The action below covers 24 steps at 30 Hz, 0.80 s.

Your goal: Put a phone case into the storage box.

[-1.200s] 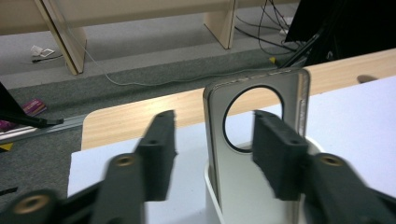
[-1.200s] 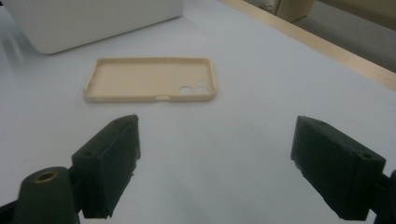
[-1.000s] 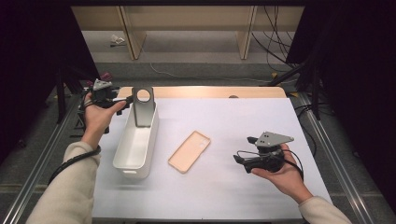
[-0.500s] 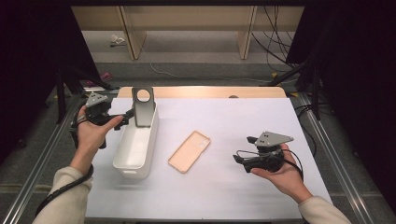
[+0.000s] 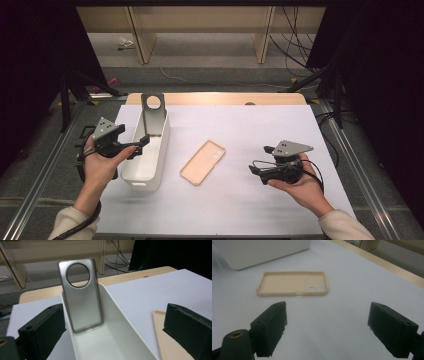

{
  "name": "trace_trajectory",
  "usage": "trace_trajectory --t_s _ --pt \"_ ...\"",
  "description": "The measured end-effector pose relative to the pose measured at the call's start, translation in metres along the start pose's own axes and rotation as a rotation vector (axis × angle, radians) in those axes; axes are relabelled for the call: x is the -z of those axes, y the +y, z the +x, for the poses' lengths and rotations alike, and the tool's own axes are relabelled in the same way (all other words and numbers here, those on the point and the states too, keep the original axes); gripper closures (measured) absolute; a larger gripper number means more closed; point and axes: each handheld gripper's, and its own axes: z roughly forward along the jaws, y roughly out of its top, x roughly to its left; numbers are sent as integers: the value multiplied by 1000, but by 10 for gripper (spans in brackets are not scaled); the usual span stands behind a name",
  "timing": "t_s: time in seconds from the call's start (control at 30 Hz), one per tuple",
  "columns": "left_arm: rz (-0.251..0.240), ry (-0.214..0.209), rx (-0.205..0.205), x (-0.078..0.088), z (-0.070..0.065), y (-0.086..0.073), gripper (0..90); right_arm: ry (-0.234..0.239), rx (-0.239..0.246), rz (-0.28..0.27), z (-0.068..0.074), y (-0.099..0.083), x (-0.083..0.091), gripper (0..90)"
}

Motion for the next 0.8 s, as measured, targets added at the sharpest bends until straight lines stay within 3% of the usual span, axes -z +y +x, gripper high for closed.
trace_trajectory --t_s 0.4,0.7,0.8 --pt "-29 -19 -26 10 -18 -12 40 10 5 -5 0 4 -5 165" --pt "-14 -34 -94 7 -27 -16 49 10 -3 -9 -2 4 -5 164" --pt "-11 -42 -99 7 -29 -16 49 11 -5 -10 -2 4 -5 163"
